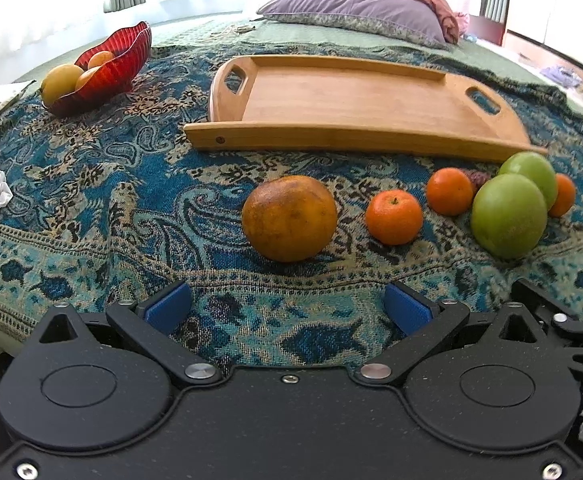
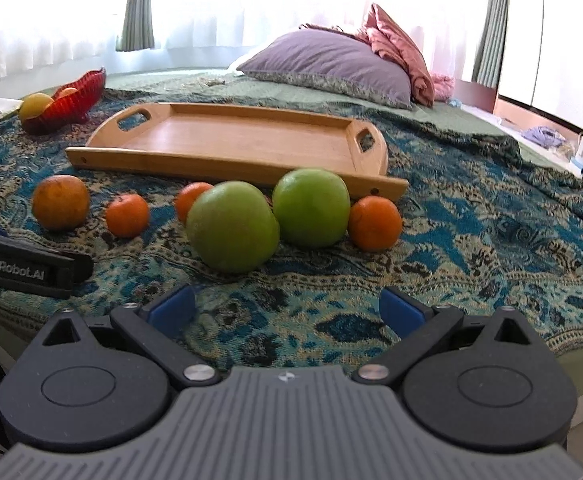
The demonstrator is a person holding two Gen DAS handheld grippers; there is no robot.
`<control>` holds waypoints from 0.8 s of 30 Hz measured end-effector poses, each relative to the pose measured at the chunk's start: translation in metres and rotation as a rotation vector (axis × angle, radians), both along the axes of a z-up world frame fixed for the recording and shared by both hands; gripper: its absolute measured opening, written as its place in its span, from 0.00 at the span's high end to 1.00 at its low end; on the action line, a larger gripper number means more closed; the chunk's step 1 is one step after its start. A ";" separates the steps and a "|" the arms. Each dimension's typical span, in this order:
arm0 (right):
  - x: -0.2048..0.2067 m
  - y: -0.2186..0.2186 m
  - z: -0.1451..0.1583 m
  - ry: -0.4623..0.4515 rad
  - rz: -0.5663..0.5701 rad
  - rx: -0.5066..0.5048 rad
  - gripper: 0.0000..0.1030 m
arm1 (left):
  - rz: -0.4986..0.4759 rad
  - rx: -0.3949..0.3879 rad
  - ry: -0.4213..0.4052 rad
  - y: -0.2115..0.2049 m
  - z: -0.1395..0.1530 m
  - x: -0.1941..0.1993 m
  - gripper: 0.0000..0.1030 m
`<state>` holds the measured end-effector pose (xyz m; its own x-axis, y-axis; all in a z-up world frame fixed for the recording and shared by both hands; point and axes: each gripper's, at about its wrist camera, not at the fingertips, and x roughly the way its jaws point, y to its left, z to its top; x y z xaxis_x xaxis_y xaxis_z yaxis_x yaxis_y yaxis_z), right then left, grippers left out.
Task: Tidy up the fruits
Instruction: 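Close the left gripper on the brown grapefruit while the right gripper closes on the large green apple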
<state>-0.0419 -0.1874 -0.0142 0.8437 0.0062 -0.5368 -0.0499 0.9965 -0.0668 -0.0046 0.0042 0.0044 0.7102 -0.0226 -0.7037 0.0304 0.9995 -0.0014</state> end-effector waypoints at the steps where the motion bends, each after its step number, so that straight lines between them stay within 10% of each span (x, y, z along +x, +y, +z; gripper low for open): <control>1: -0.001 0.001 0.001 -0.006 0.004 0.000 0.02 | -0.013 -0.019 -0.009 0.002 0.001 -0.002 0.00; 10: -0.002 0.009 0.010 -0.069 0.039 0.046 0.14 | -0.017 -0.196 -0.073 0.022 0.013 -0.009 0.06; 24: 0.008 0.001 0.012 -0.115 -0.068 0.249 0.26 | -0.020 -0.154 -0.155 0.023 0.019 0.003 0.39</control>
<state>-0.0339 -0.1864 -0.0021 0.9018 0.0667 -0.4269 0.0119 0.9838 0.1789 -0.0011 0.0270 0.0236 0.8082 -0.1367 -0.5728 0.0618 0.9870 -0.1483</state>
